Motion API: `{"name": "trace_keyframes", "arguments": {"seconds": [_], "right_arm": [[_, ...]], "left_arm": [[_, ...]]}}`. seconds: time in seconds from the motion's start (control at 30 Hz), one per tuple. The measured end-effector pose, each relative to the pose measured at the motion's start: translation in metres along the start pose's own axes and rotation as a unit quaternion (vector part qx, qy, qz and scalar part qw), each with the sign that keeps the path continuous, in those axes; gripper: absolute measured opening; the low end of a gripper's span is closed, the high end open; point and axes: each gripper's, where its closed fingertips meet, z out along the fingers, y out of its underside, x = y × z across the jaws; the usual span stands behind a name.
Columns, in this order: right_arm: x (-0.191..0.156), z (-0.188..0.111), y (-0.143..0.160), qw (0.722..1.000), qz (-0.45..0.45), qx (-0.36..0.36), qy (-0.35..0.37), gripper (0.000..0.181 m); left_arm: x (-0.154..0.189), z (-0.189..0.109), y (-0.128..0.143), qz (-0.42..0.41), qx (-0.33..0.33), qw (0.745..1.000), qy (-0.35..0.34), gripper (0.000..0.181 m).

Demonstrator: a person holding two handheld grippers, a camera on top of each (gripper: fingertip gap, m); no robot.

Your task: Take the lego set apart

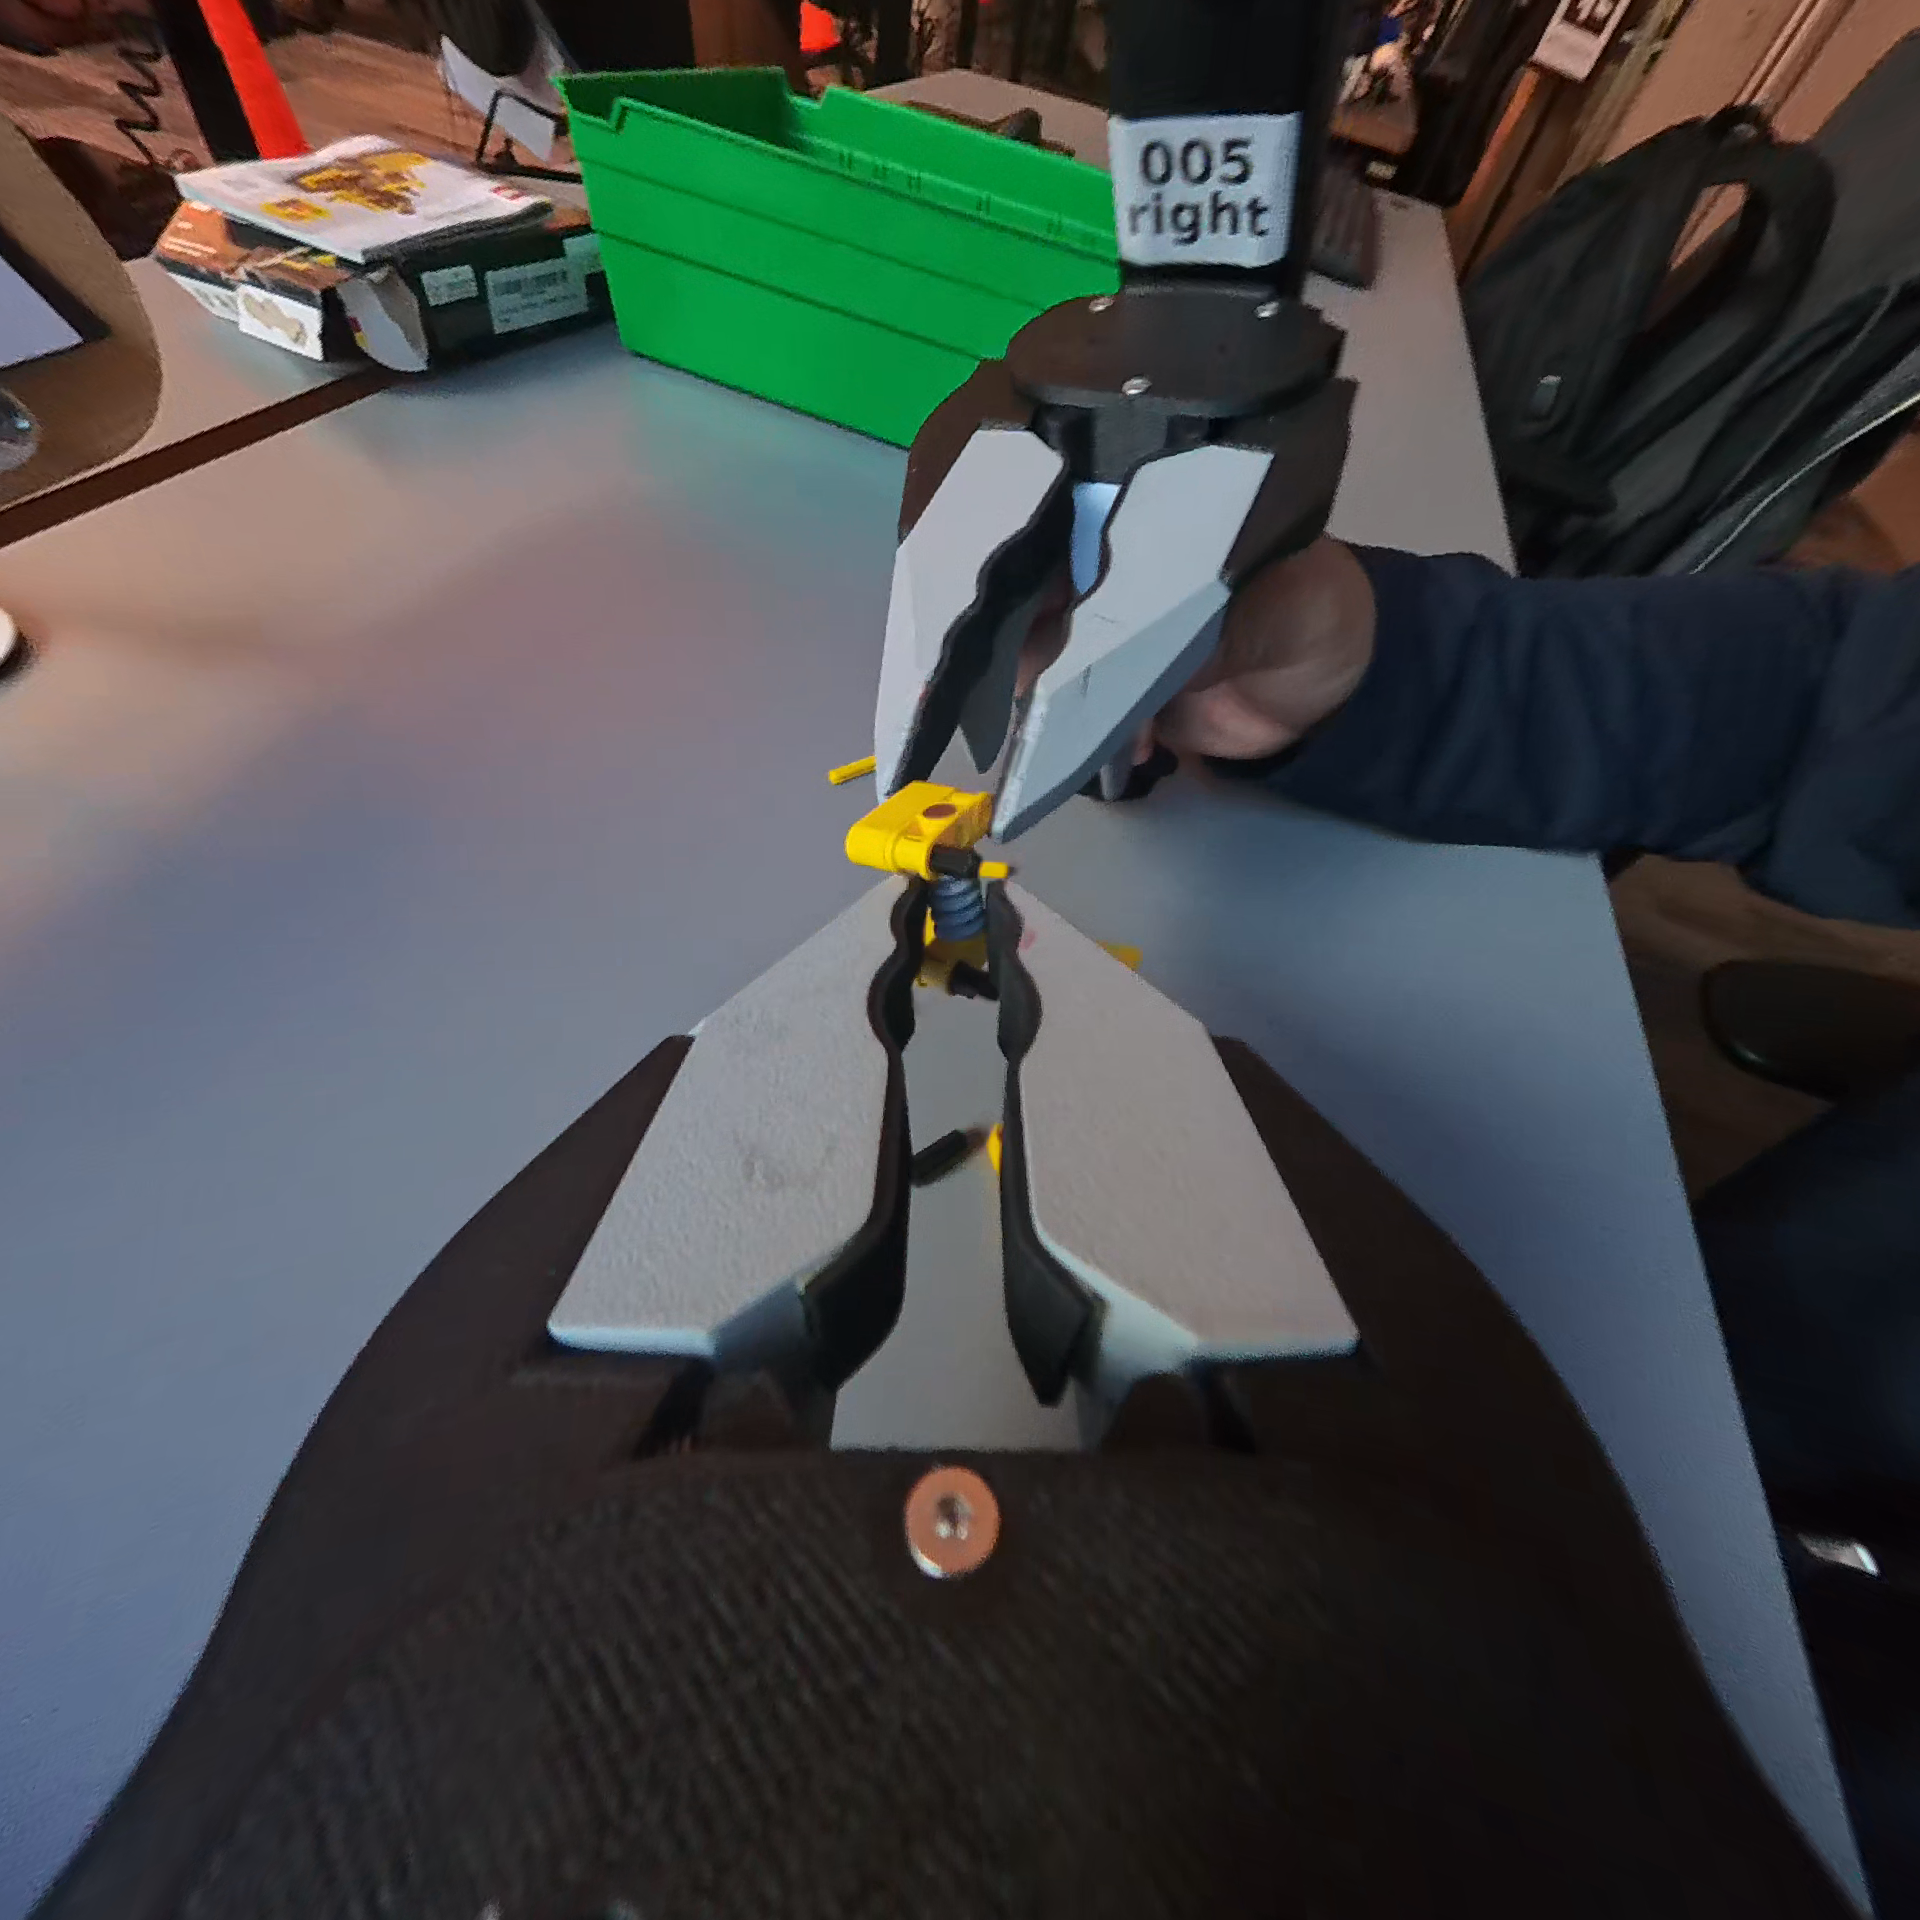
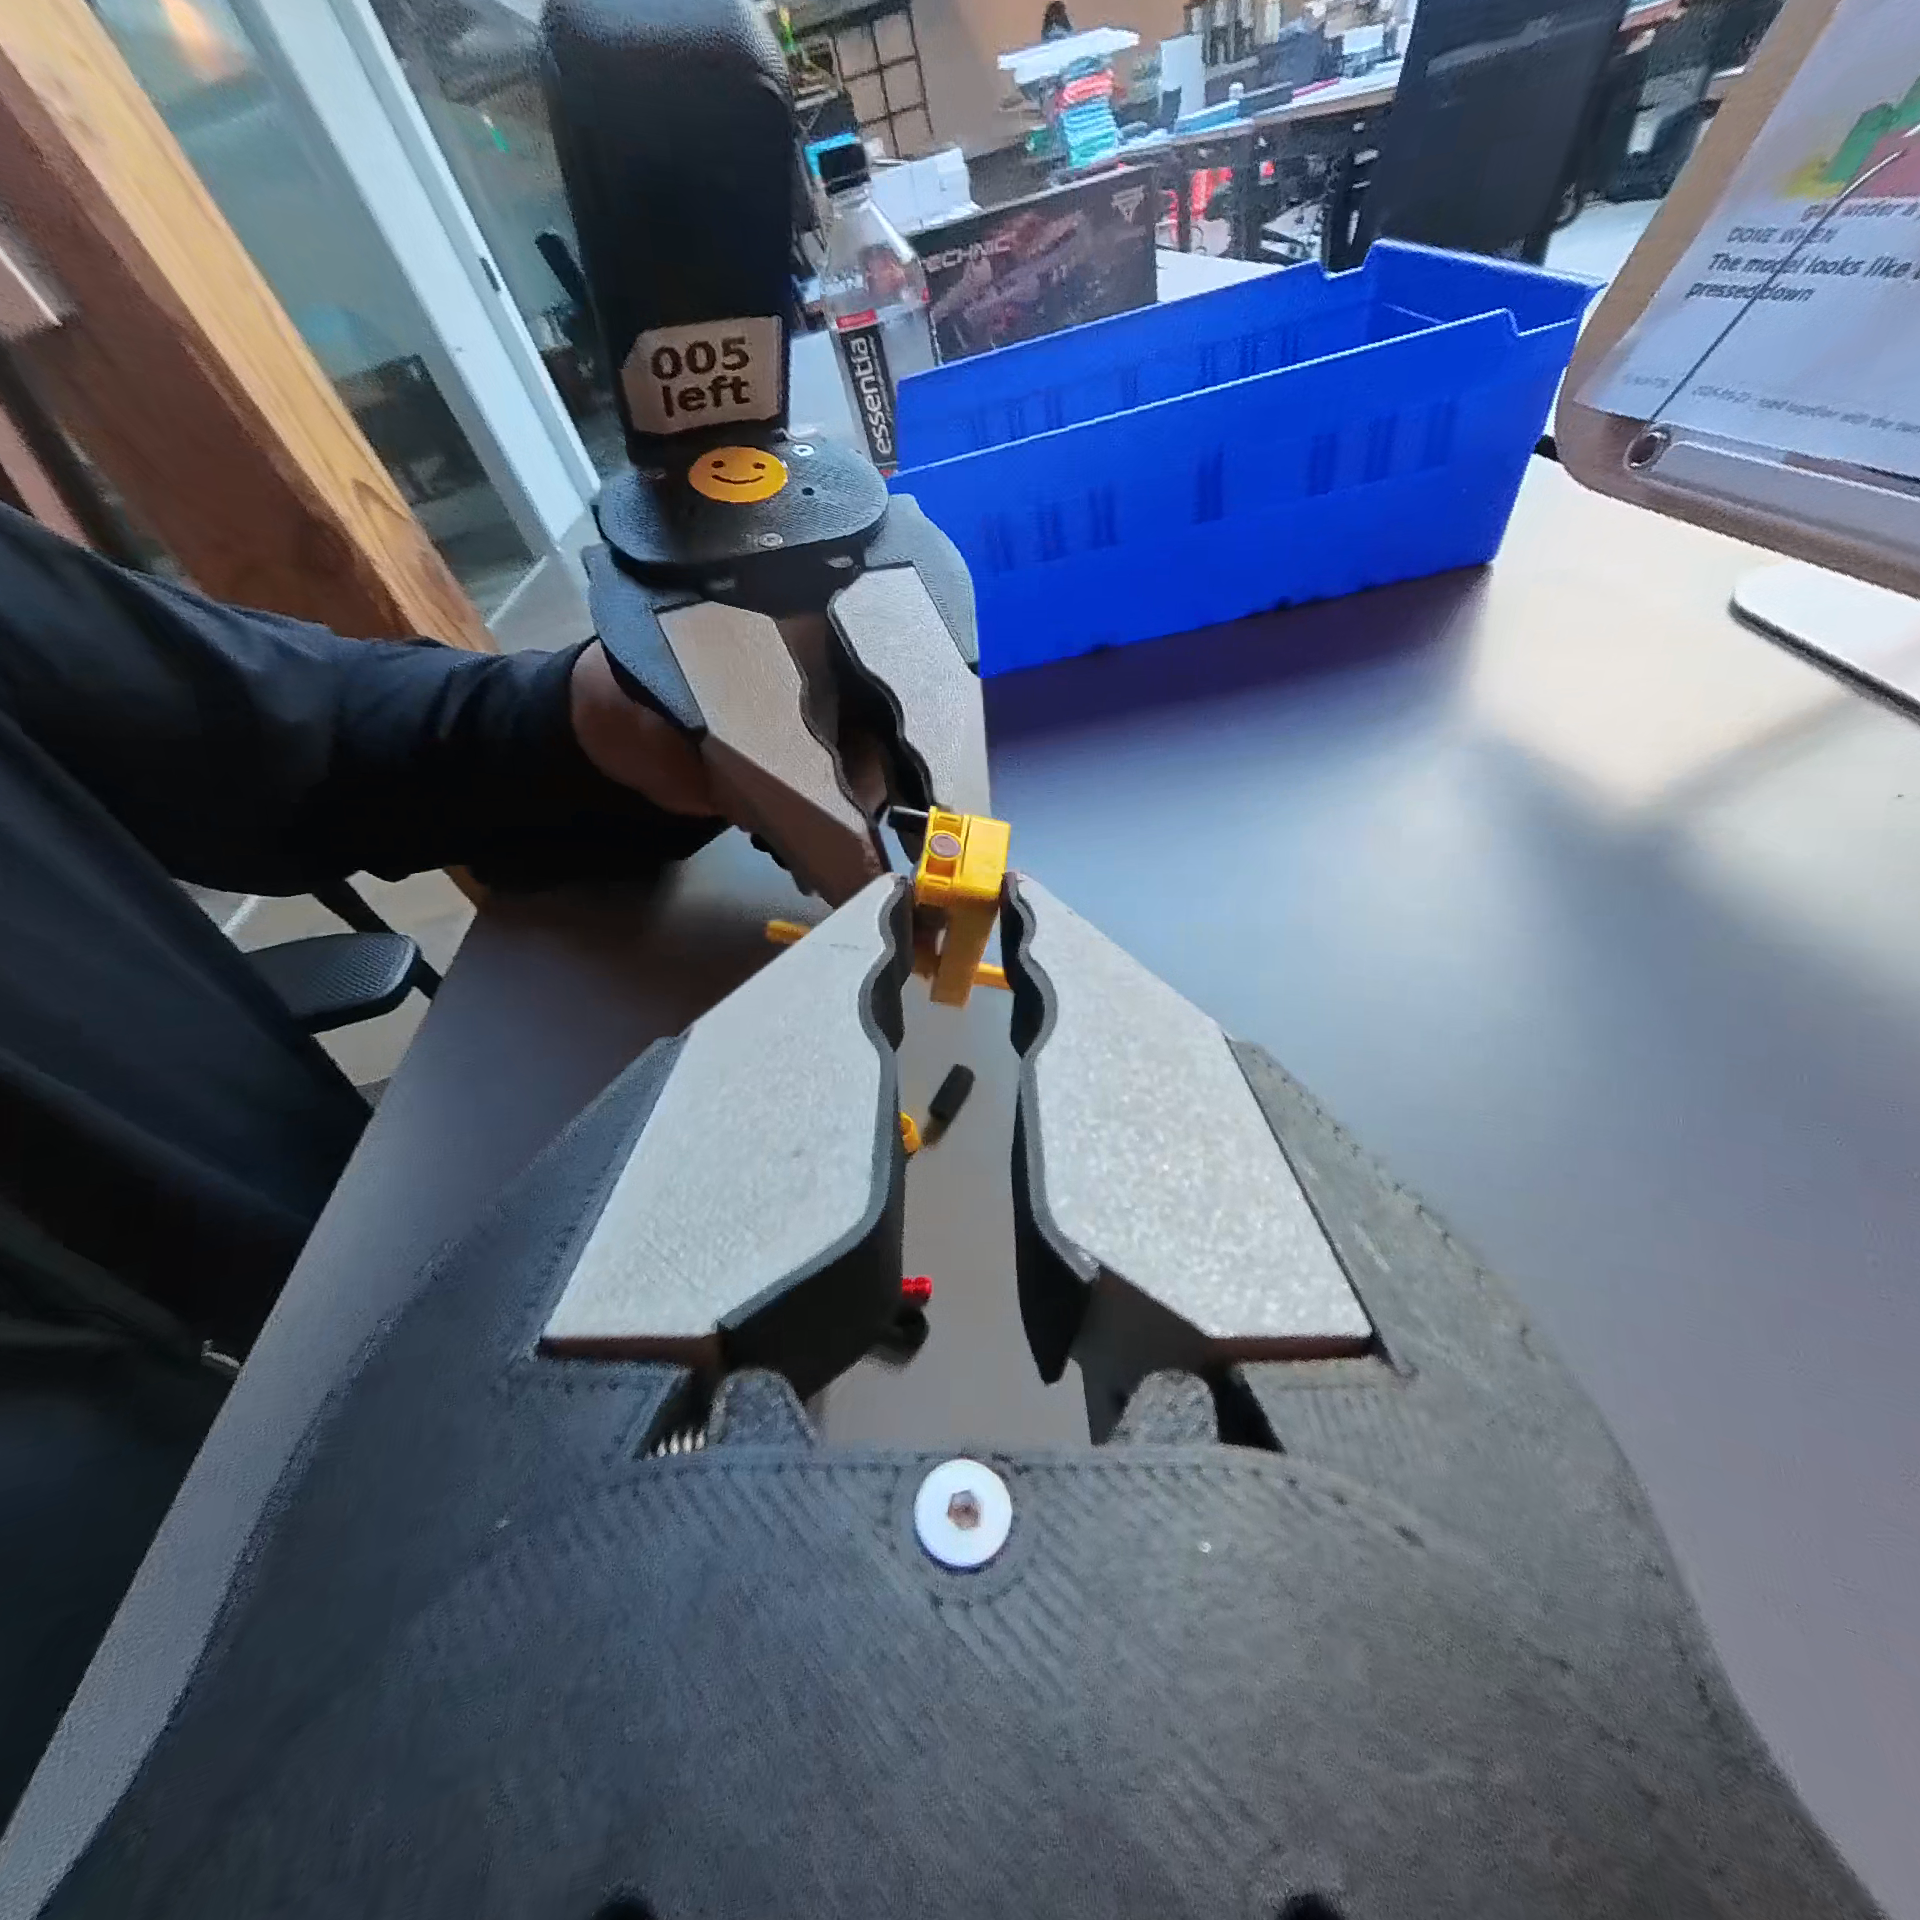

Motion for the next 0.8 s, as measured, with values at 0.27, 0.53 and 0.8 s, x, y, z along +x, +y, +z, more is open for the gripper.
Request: {"name": "trace_keyframes", "arguments": {"seconds": [0.27,0.53,0.8], "right_arm": [[-0.029,-0.013,-0.017,0.981,0.080,0.063,-0.164,0.013],[-0.041,-0.009,-0.015,0.980,0.045,0.059,-0.183,0.013],[-0.007,-0.005,-0.007,0.999,-0.005,0.020,-0.036,0.013]], "left_arm": [[0.034,-0.014,-0.021,-0.067,0.059,0.983,0.163,0.010],[0.049,-0.015,-0.021,-0.064,0.054,0.972,0.219,0.035],[0.012,-0.002,-0.009,-0.031,0.033,0.997,0.065,0.016]]}}
